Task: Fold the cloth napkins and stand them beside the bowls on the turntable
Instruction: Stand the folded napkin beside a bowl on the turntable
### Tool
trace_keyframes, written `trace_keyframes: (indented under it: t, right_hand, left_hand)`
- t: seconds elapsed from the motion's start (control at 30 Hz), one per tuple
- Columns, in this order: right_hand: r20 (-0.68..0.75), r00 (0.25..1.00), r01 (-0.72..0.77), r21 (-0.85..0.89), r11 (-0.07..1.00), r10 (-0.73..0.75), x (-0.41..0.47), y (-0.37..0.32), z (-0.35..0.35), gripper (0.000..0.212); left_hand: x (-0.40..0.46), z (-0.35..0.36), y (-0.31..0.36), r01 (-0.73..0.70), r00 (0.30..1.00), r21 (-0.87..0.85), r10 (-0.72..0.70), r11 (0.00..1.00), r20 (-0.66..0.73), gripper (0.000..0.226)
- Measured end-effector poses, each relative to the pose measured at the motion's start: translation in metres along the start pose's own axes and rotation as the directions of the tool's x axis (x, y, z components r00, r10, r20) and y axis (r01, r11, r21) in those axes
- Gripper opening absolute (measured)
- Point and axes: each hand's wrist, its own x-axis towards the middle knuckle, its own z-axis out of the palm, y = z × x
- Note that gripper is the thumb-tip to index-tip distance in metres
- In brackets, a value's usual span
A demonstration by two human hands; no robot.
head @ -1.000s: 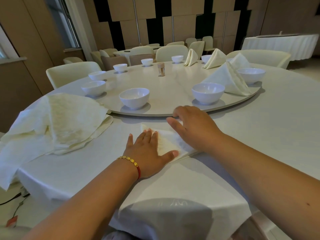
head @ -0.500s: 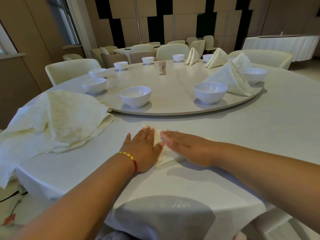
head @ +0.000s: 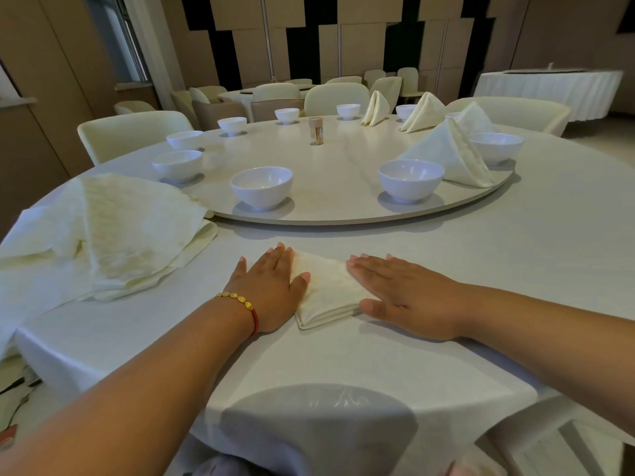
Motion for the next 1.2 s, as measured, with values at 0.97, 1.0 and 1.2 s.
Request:
trace_keyframes:
  t: [0.97, 1.0, 1.2]
  right_hand:
    - [0.004, 1.000, 0.001, 0.028, 1.000, -0.001, -0.012, -0.045, -0.003, 0.076]
    - [0.001, 1.000, -0.002, 0.030, 1.000, 0.002, -0.012, -0.045, -0.003, 0.076]
    - [-0.022, 1.000, -0.006, 0.077, 0.997, 0.008, -0.011, -0.043, -0.004, 0.076]
  left_hand:
    - [-0.051, -0.017, -0.009, -0.266, 0.964, -0.569, 0.205, 0.778, -0.171, 0.017]
    - [-0.051, -0.016, -0.011, -0.274, 0.962, -0.526, 0.219, 0.805, -0.166, 0.023]
    - [-0.049, -0.017, -0.009, -0.409, 0.889, -0.266, 0.315, 0.873, -0.331, 0.021]
